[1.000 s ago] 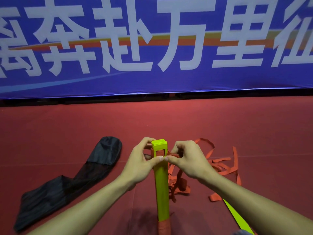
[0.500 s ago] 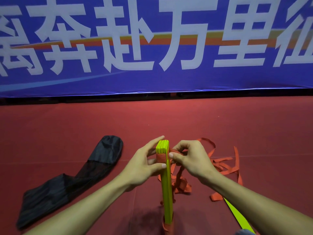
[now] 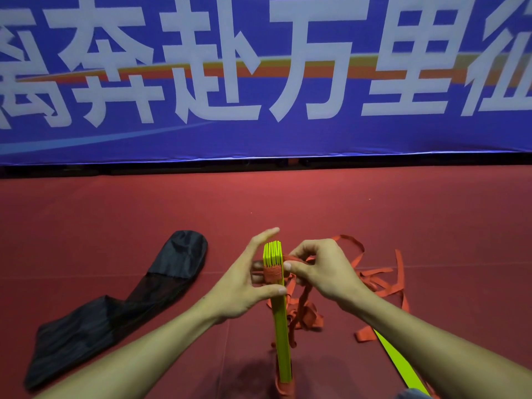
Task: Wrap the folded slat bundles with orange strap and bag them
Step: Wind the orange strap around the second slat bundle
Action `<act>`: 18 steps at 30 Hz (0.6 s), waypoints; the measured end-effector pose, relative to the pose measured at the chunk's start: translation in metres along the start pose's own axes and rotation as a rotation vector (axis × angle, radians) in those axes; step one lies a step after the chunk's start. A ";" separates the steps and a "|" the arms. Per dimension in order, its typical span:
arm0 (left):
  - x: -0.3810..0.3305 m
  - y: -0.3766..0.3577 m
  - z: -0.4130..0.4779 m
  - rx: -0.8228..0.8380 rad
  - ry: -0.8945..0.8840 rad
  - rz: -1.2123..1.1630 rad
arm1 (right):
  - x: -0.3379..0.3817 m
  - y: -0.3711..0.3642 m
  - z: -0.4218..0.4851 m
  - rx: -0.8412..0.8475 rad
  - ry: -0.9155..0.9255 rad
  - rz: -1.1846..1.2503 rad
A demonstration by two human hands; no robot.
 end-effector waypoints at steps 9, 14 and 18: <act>-0.002 0.006 0.006 -0.105 -0.029 0.043 | -0.013 0.010 0.008 -0.009 -0.006 -0.060; 0.003 0.012 0.007 -0.151 -0.004 0.062 | -0.013 0.004 0.013 0.044 0.001 -0.100; 0.006 0.014 0.007 -0.185 0.004 0.084 | -0.004 -0.001 0.014 0.052 0.069 -0.177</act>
Point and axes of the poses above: each hand's wrist, its own z-axis towards the middle knuckle, its own y-axis out of the back of the hand, x = y × z, the point moved 6 cm from there along z, towards the middle knuckle, and after that the axes turned 12 degrees about x, right-handed, at the moved point
